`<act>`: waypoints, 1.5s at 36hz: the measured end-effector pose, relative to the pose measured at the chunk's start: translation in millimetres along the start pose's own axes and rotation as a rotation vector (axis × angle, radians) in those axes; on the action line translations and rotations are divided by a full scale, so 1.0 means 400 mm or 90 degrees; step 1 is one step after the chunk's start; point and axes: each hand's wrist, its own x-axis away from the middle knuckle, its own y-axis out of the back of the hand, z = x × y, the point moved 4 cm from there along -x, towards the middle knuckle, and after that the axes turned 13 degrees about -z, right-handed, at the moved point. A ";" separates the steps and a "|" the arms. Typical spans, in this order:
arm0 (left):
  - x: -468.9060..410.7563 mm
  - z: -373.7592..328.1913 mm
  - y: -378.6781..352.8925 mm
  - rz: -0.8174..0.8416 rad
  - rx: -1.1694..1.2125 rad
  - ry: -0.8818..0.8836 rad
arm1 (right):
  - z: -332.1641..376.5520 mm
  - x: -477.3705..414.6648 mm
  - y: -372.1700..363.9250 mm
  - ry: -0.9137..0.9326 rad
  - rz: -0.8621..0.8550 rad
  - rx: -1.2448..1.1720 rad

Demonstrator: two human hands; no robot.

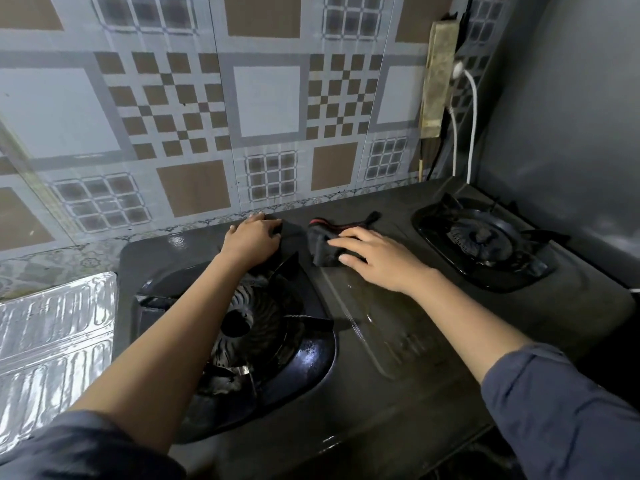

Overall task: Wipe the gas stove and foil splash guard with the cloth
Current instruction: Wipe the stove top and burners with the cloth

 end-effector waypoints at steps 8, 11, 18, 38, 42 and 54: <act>0.000 -0.050 0.013 -0.037 0.008 -0.001 | -0.125 0.010 0.031 -0.185 -0.019 0.019; -0.004 -0.076 0.012 -0.018 0.009 -0.011 | -0.138 0.024 0.029 -0.250 -0.056 0.047; -0.014 -0.123 0.002 0.015 0.030 -0.035 | -0.124 0.092 0.036 -0.305 -0.113 0.122; 0.015 -0.198 -0.006 0.085 -0.027 -0.193 | -0.070 0.119 0.025 -0.353 -0.172 0.084; 0.014 -0.186 -0.011 0.075 -0.026 -0.202 | -0.019 0.126 0.008 -0.263 -0.167 0.038; 0.040 -0.226 -0.010 0.050 -0.094 -0.192 | -0.098 0.202 0.066 -0.069 -0.094 -0.039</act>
